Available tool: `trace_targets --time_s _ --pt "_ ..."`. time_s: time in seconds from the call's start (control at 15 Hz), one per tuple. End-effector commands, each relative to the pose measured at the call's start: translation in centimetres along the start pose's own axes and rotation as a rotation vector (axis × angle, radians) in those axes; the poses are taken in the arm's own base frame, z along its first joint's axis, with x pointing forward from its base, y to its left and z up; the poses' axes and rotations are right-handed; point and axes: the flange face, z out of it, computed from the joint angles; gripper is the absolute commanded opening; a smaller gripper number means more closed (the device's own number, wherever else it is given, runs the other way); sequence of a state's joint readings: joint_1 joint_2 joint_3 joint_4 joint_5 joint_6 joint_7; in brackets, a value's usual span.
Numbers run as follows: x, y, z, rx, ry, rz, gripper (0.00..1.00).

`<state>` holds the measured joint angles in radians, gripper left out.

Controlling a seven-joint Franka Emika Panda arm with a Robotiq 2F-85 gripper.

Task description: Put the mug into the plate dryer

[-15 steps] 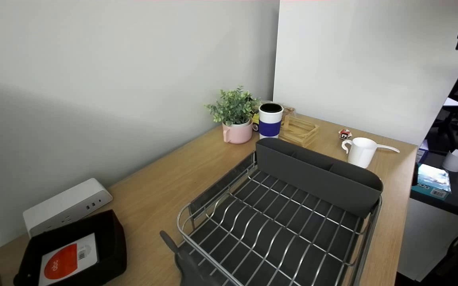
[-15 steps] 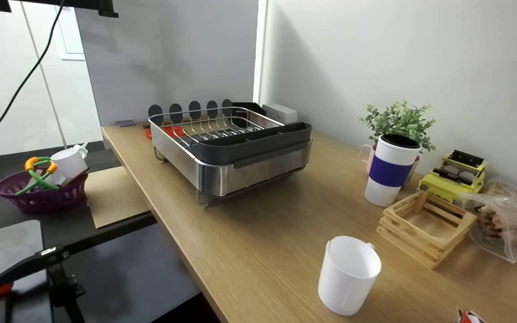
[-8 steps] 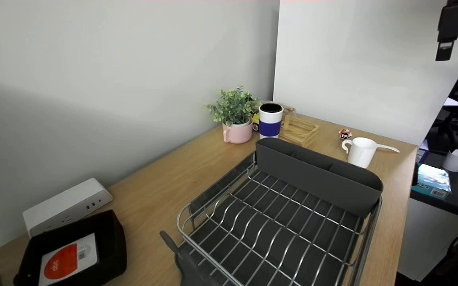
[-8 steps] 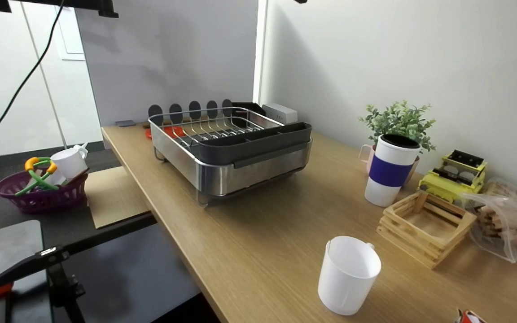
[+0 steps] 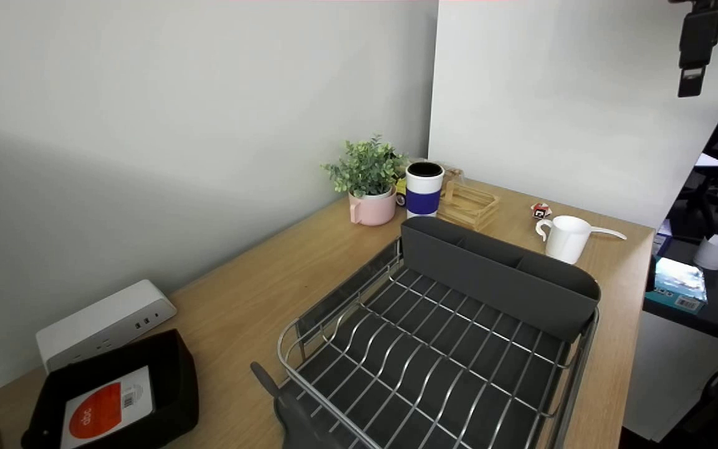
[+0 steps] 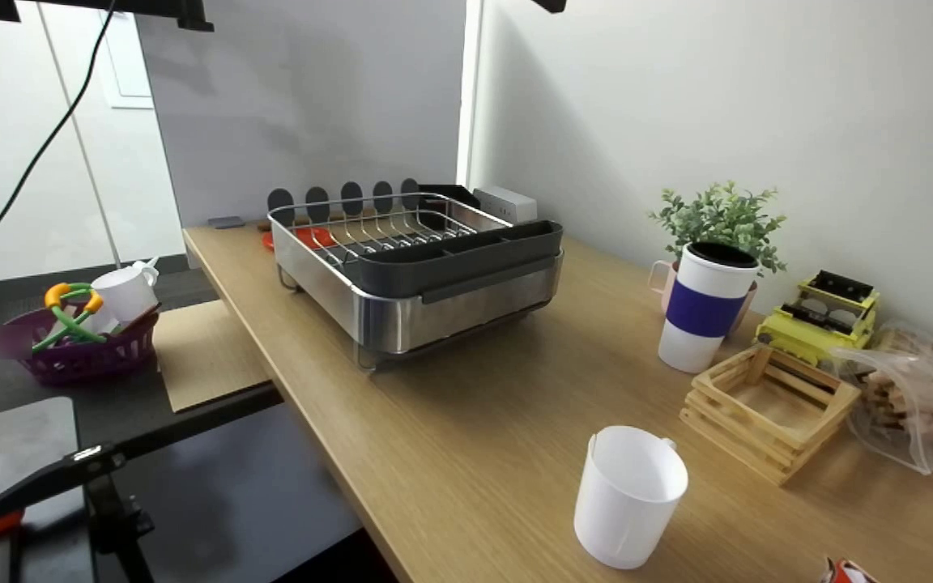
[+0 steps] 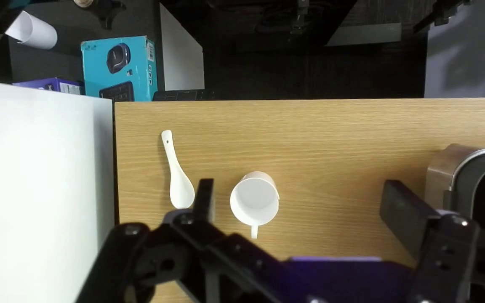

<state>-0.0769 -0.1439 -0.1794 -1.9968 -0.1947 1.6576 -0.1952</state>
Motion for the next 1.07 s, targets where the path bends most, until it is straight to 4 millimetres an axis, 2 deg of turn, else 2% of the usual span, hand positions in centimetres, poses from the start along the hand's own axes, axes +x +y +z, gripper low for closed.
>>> trace_targets --time_s 0.0,0.33,0.73,1.0 --pt "0.8 0.1 0.0 0.0 -0.001 -0.005 1.0" --pt "4.8 1.6 1.8 -0.009 -0.033 -0.045 1.0" --pt "10.6 3.6 5.5 0.01 -0.123 -0.169 1.0" --pt "12.4 3.0 7.2 0.066 -0.208 -0.305 1.0"
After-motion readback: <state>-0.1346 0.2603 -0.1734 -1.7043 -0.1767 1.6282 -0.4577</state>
